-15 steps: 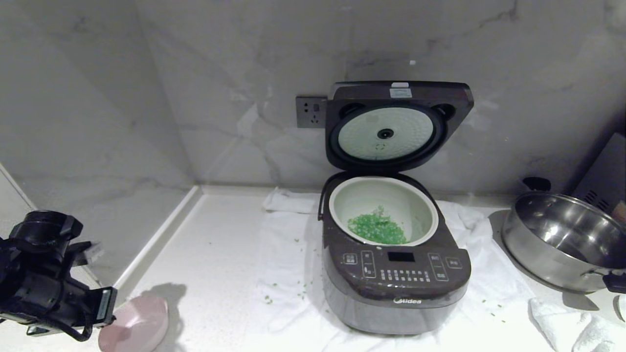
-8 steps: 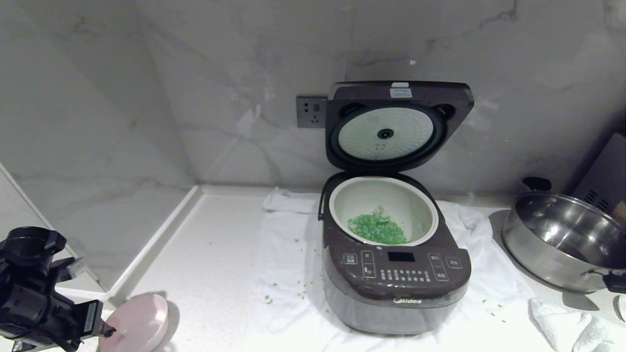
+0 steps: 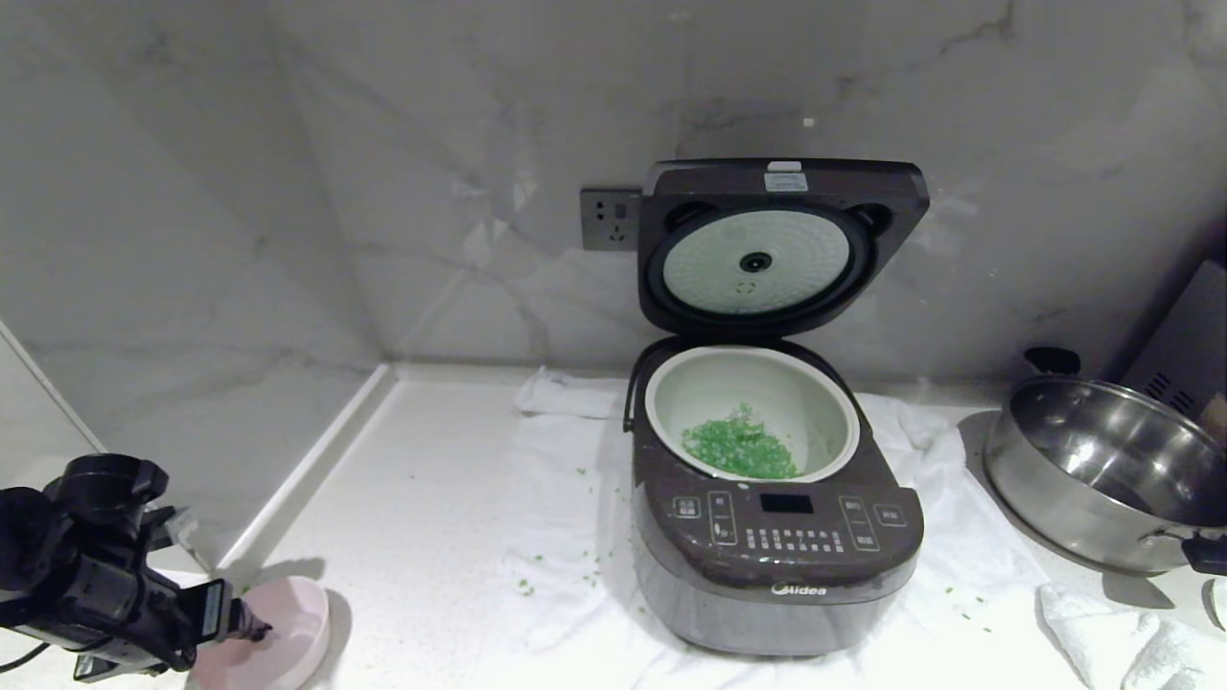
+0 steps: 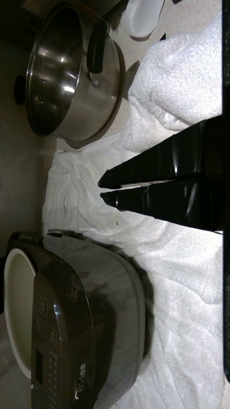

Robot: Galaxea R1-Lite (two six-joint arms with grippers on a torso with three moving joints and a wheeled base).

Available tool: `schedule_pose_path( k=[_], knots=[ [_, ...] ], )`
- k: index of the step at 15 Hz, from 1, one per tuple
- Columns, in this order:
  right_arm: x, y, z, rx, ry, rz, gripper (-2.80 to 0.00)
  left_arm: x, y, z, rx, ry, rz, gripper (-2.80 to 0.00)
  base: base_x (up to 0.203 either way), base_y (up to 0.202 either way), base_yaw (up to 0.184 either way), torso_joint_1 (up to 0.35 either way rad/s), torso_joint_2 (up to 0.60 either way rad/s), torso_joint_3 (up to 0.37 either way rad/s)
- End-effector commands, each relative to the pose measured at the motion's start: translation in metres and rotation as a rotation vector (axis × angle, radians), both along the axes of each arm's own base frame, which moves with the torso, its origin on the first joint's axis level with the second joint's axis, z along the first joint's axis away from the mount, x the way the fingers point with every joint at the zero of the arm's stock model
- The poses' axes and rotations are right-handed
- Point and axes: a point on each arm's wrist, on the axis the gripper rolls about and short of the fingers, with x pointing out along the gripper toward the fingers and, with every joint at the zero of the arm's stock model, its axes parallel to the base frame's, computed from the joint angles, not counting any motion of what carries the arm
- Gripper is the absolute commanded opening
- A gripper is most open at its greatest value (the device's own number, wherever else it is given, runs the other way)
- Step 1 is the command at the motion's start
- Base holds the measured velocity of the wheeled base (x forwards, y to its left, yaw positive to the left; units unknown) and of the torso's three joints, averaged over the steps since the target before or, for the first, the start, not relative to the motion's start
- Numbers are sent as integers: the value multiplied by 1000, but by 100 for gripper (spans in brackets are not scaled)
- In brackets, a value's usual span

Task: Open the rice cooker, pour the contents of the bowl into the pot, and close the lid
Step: Pick up the bowl on the table

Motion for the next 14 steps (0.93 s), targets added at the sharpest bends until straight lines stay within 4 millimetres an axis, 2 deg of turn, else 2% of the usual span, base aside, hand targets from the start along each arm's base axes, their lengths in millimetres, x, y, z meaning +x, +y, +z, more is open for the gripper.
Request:
schedule_pose_path(
  k=[1,4,5,9,14],
  knots=[
    [0,0,0,0,1,0,-280,4,2,-15,-11,40,6,0,0,0,0,0,0,0],
    [0,0,0,0,2,1,-280,8,3,-22,-15,47,18,0,0,0,0,0,0,0],
    [0,0,0,0,2,1,-280,8,3,-24,-19,55,17,-280,0,0,0,0,0,0],
    [0,0,0,0,2,0,-280,10,3,-27,-24,62,18,-280,0,0,0,0,0,0],
    [0,0,0,0,2,0,-280,2,1,-27,-38,75,41,-280,0,0,0,0,0,0]
  ],
)
